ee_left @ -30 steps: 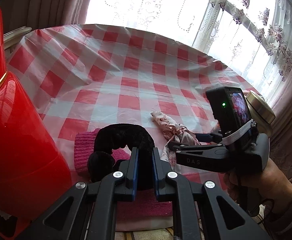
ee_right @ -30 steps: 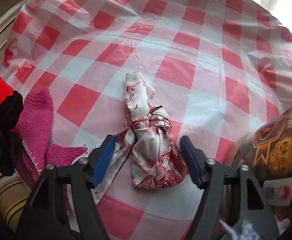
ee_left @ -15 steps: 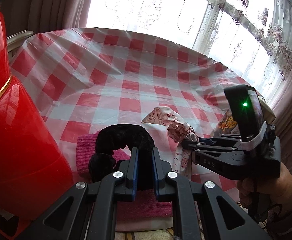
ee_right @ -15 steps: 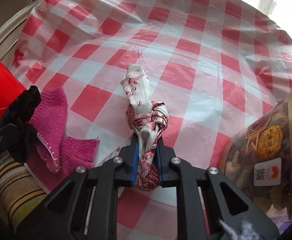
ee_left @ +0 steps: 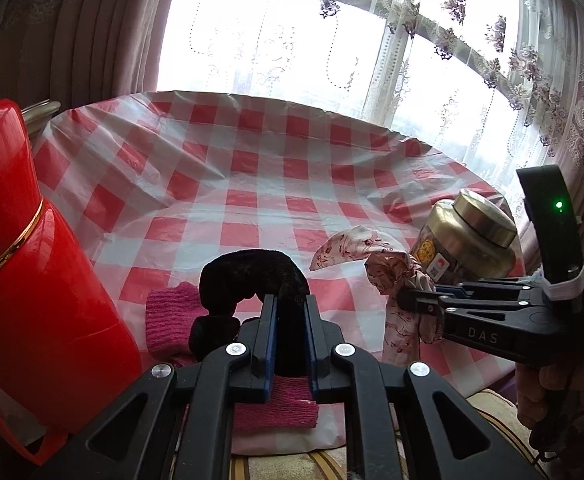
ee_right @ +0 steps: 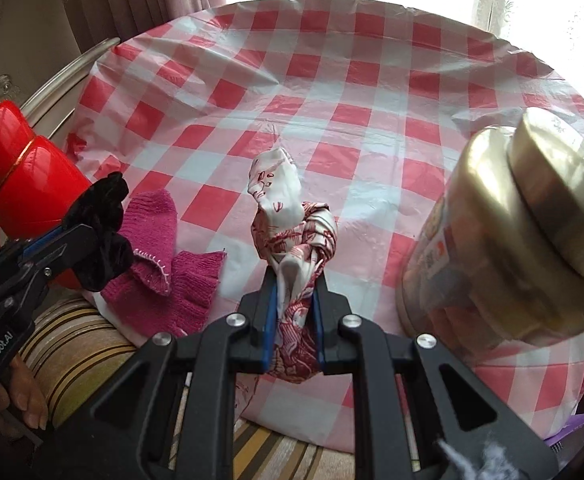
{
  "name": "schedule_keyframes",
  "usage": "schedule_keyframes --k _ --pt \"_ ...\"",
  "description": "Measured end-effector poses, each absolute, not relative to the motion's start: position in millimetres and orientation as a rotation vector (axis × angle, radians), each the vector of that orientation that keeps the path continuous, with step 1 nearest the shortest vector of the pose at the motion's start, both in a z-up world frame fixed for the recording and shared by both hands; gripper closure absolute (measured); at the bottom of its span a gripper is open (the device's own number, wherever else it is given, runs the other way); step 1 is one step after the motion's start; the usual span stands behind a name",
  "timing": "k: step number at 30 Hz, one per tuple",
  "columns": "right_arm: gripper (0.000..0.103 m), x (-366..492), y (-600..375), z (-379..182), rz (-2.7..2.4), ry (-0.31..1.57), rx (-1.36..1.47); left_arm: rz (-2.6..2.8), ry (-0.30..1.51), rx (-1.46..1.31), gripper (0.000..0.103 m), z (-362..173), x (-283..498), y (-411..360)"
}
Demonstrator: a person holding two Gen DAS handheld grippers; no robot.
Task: Organize soft objects
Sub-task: 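Grasp the black hair tie with the left tool while the right tool grasps the pink floral scarf, then carry the scarf and hair tie to the box and release both inside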
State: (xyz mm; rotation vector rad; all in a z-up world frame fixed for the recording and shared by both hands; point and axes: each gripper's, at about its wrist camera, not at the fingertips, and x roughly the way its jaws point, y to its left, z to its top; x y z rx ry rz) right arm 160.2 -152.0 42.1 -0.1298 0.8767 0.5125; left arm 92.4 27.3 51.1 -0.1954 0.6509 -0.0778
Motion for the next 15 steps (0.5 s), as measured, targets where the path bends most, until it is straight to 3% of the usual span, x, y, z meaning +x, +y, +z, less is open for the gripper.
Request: schedule_keyframes --k 15 --pt "0.084 82 -290 80 0.369 0.772 0.054 -0.231 0.618 -0.105 0.090 77 65 -55"
